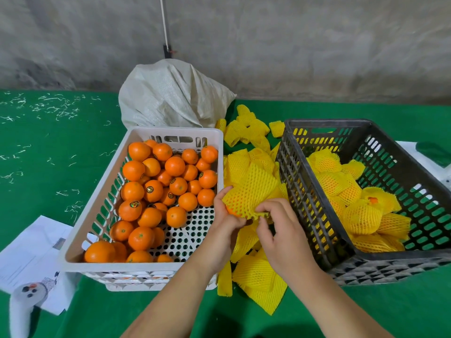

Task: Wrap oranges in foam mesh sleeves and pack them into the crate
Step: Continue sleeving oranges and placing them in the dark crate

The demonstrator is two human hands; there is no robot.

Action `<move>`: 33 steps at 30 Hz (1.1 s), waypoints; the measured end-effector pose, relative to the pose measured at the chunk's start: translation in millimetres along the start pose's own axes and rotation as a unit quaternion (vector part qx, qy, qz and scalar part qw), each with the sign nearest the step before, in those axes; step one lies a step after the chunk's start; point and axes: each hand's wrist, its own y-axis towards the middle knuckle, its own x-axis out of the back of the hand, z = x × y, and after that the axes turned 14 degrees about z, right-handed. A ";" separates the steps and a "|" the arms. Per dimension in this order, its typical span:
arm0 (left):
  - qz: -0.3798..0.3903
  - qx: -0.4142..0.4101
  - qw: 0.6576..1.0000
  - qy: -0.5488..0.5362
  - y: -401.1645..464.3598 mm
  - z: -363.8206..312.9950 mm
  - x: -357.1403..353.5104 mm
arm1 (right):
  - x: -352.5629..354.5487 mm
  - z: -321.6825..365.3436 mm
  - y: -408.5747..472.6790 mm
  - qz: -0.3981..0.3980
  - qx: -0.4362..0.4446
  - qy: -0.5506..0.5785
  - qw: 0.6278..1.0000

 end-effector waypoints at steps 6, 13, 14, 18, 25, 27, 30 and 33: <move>-0.006 -0.053 0.995 0.082 -3.6 1.3 -12.3 | 16.9 -0.9 8.3 -0.052 -0.024 -0.012 0.998; -0.102 -0.106 0.982 0.121 -3.7 0.9 -16.5 | 2.8 11.3 -5.2 -0.027 0.036 -0.009 0.999; -0.092 -0.097 0.983 0.125 -4.9 0.1 -15.3 | 2.5 11.0 -4.7 -0.029 0.035 -0.001 0.999; 0.029 -0.053 0.993 0.103 -9.7 -4.6 -11.6 | 6.7 11.4 -0.9 -0.030 0.025 0.013 0.999; -0.043 -0.094 0.973 0.205 -6.6 -1.2 -13.9 | 8.1 15.5 -1.6 -0.054 0.023 0.013 0.998; -0.063 -0.111 0.966 0.224 -5.3 1.5 -11.8 | -1.0 23.9 -5.5 -0.045 0.018 0.038 0.998; -0.067 -0.103 0.968 0.217 -5.8 1.6 -10.4 | -0.6 20.2 -4.2 -0.049 -0.008 0.077 0.996; 0.000 -0.068 0.979 0.194 -7.0 -0.6 -9.1 | 6.2 8.3 -1.3 -0.023 -0.060 0.093 0.994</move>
